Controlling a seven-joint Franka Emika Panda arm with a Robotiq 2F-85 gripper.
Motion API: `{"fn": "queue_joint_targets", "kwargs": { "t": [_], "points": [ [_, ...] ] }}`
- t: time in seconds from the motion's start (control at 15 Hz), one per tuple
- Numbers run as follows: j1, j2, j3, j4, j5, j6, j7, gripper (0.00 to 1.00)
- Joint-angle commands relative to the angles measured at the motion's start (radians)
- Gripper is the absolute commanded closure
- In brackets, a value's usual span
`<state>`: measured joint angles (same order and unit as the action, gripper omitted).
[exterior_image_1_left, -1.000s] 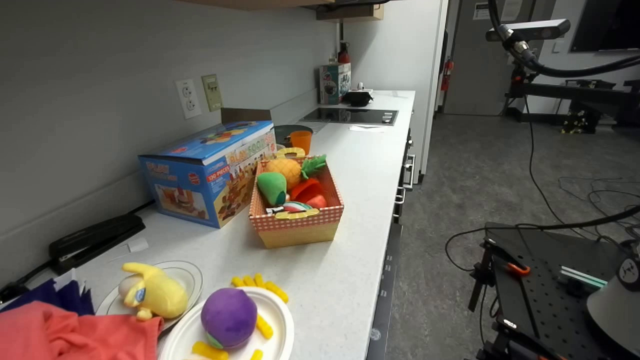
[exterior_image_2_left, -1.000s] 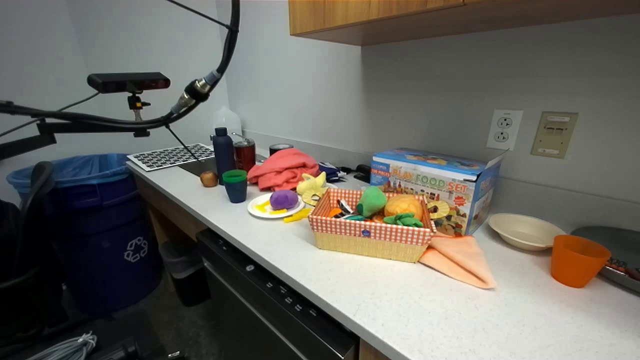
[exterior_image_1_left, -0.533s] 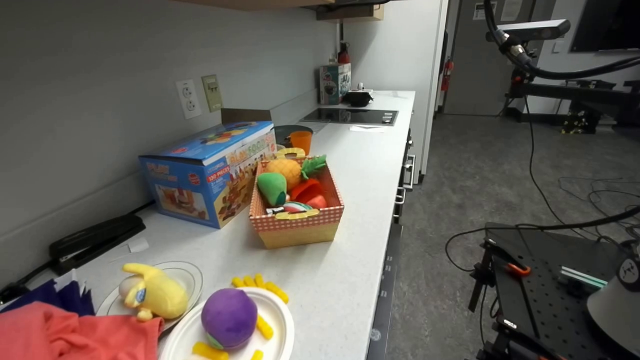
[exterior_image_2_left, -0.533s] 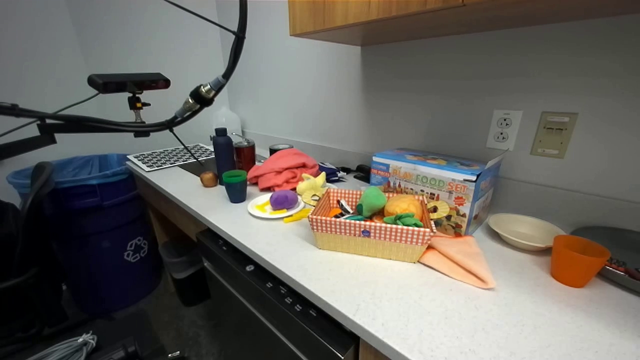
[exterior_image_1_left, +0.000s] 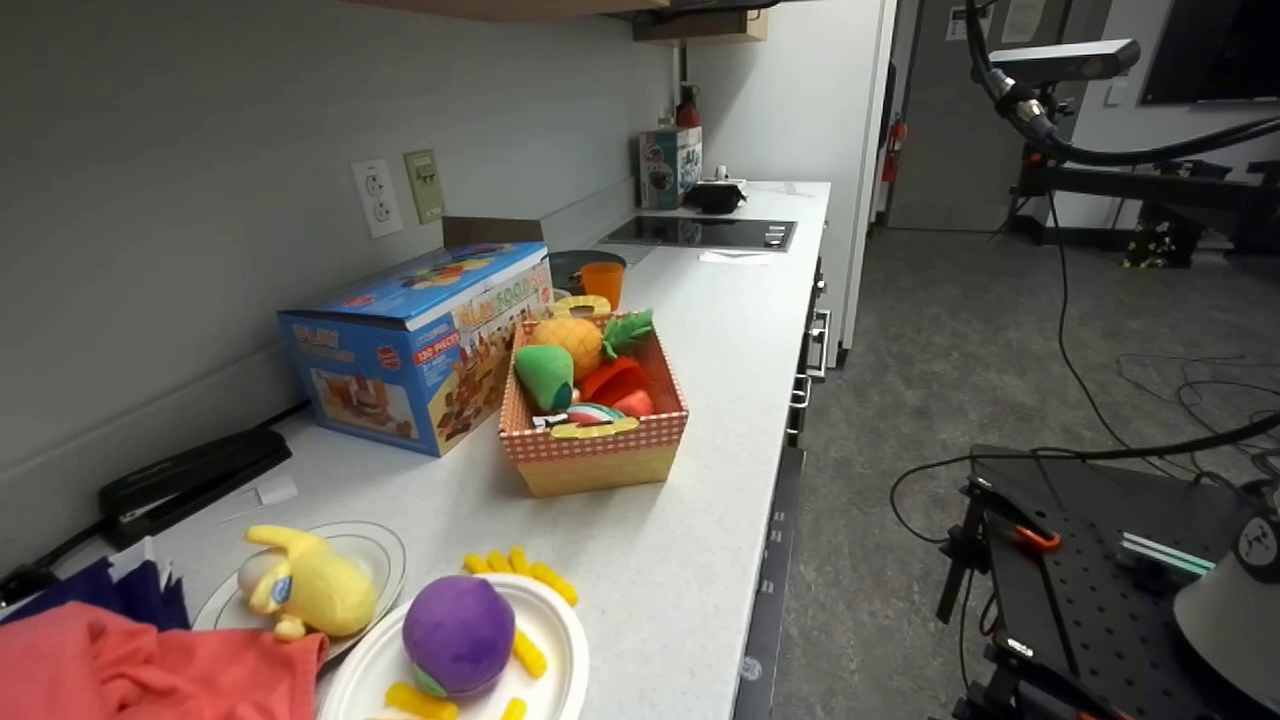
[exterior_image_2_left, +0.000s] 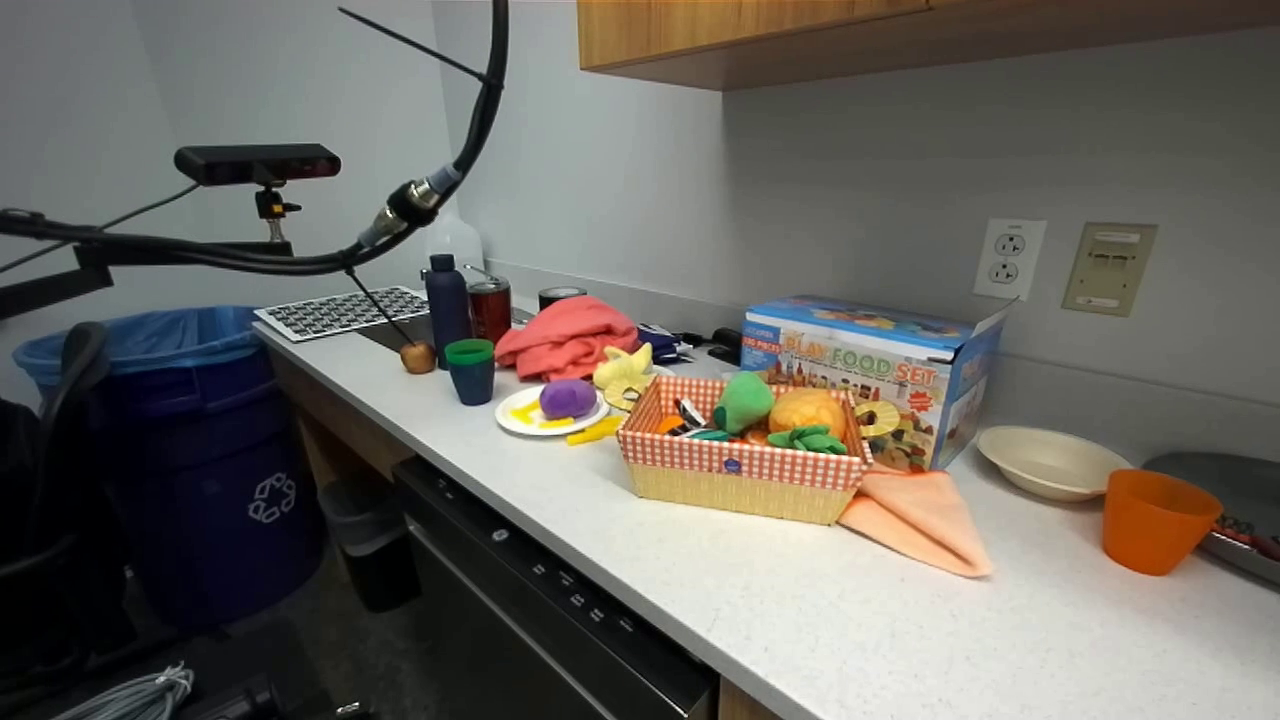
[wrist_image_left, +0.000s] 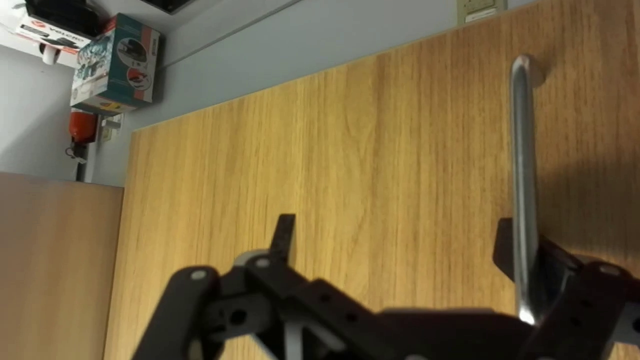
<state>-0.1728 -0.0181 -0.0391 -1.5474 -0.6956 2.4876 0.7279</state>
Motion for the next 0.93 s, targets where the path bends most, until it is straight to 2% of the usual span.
{"fn": "queue_joint_targets", "kwargs": {
  "t": [0.0,0.33,0.67,0.73,0.87],
  "points": [
    [-0.002,-0.002,0.005,0.034,-0.135,-0.096,0.068,0.0],
    [0.003,-0.043,0.024,0.001,-0.204,-0.209,0.1,0.0],
    [-0.001,-0.103,0.038,-0.045,-0.202,-0.293,0.102,0.0],
    [0.023,-0.117,0.014,-0.055,-0.203,-0.312,0.106,0.0],
    [0.021,-0.156,0.013,-0.091,-0.204,-0.34,0.13,0.0]
  ]
}}
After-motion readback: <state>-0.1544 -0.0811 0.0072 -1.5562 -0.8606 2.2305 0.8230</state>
